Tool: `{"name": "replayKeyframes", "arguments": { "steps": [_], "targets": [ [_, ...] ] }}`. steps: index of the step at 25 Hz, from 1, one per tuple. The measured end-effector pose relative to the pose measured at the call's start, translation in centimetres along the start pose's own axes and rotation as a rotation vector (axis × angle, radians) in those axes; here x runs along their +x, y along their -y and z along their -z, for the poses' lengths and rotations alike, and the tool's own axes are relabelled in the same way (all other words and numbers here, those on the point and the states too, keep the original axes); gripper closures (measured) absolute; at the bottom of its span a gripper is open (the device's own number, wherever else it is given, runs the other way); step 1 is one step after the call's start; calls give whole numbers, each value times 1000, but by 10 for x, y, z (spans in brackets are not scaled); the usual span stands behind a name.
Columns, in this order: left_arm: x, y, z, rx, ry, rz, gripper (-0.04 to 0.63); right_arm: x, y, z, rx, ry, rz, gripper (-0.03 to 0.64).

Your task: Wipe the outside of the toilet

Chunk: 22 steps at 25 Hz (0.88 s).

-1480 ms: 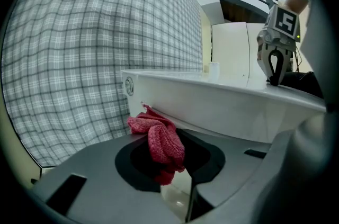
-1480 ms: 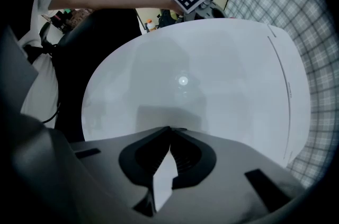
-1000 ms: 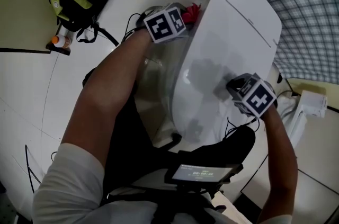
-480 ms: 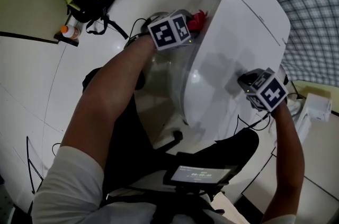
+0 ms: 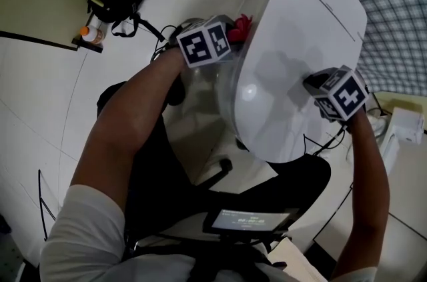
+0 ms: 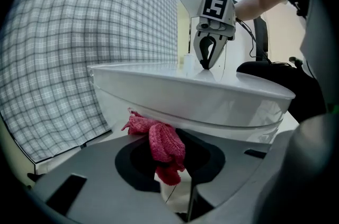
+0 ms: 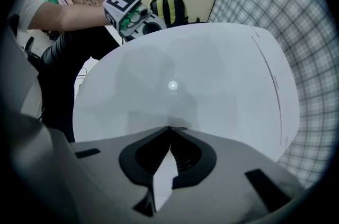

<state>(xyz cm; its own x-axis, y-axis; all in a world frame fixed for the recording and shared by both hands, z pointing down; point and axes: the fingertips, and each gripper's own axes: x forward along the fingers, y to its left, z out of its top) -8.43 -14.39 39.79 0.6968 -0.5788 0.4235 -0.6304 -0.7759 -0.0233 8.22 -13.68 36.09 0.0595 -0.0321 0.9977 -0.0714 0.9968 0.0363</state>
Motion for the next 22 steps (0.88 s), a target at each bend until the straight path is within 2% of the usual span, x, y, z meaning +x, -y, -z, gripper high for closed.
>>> {"name": "replayKeyframes", "arguments": {
  "steps": [5,9,15,22],
  "targets": [
    [-12,27,-2,56,-30,55,517,-1,0,2,16,-23,4,607],
    [-23,48,-1,73,-60,138,517,-1,1,2,27,-35,5,607],
    [-30,77,-4,156,-103,217,517,-1,2,5,41,-48,-2,607],
    [-36,98,10,102,-135,302,517,0,2,3,44,-63,-11,607]
  ]
}}
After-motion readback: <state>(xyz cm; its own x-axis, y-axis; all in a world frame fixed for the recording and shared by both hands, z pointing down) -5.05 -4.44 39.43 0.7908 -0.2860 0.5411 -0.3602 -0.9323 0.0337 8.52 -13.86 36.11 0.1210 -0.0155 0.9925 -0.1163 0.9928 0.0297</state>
